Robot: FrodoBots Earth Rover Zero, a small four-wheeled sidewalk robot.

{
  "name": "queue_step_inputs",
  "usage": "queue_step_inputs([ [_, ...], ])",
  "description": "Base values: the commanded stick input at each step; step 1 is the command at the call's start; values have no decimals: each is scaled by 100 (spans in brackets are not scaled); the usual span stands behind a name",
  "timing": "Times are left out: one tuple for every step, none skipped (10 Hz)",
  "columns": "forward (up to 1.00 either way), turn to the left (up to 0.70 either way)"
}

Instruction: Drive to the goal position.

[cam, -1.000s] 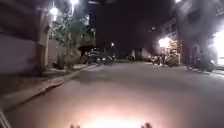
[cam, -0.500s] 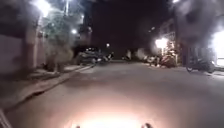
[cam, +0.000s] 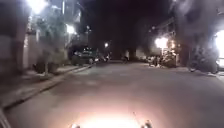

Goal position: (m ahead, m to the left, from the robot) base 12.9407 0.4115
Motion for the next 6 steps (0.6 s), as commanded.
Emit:
queue_step_inputs([
  [100,0],
  [100,0],
  [100,0],
  [100,0],
  [100,-10],
  [100,-39],
])
